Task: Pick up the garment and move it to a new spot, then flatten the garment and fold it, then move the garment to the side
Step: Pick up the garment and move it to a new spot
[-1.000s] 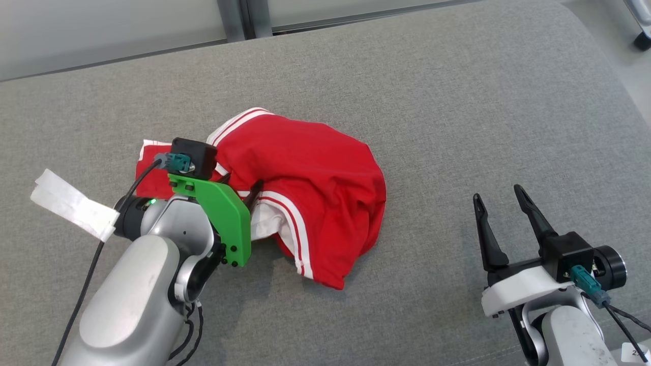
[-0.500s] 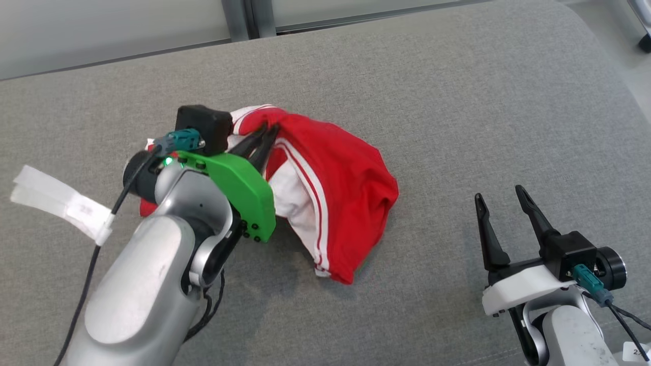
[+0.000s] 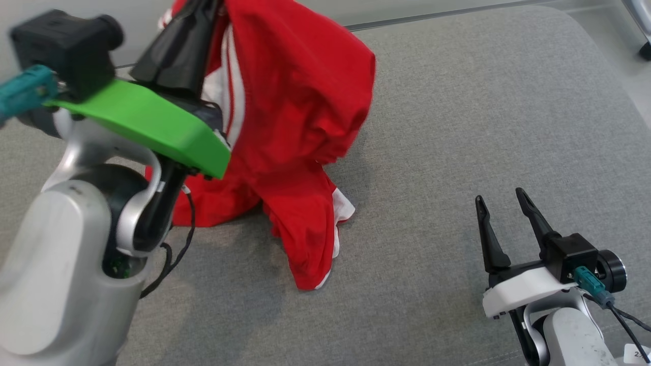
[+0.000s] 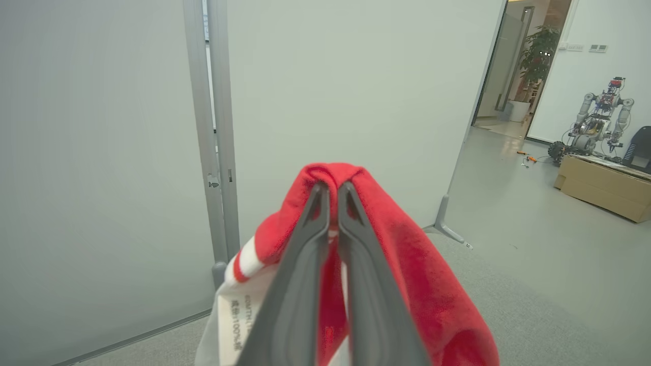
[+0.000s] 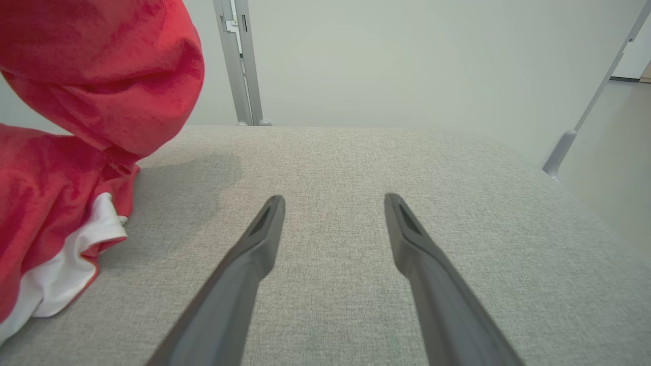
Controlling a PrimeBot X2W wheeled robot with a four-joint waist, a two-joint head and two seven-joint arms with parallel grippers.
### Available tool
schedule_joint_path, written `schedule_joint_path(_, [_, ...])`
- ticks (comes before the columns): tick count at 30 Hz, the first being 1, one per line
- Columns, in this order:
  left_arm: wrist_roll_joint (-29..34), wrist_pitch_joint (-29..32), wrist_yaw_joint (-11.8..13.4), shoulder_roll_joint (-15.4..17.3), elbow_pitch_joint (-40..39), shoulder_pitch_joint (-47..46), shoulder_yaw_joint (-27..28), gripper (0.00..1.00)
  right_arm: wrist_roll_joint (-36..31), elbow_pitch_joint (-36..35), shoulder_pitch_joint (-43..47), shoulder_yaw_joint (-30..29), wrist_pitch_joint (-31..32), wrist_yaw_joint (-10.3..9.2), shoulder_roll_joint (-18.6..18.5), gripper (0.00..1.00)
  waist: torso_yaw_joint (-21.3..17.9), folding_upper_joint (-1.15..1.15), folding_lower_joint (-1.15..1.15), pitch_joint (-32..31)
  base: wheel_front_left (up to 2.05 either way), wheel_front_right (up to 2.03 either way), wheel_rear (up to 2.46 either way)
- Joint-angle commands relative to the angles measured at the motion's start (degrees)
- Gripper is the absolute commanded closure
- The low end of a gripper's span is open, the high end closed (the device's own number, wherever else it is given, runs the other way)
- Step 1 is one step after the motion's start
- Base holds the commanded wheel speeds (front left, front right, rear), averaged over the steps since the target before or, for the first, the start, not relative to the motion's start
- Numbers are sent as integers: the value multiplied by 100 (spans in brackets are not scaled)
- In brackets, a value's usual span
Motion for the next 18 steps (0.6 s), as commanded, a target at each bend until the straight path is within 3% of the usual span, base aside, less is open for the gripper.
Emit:
schedule_joint_path(1, [-135, 60, 51, 79, -156, -105, 179, 100, 18, -13, 23, -16, -18, -8, -4, 0, 11, 0, 0, 7, 0, 0, 0])
schedule_joint_path(8, [-294, 281, 203, 503, -497, -209, 811, 100, 67, -2, 10, -14, -18, -8, -5, 0, 82, 0, 0, 19, 0, 0, 0])
schedule_joint_path(18, [-212, 210, 428, 1489, 412, 265, 2048, 100, 69, 7, 4, 19, -18, -8, -5, 0, 243, 0, 0, 30, 0, 0, 0])
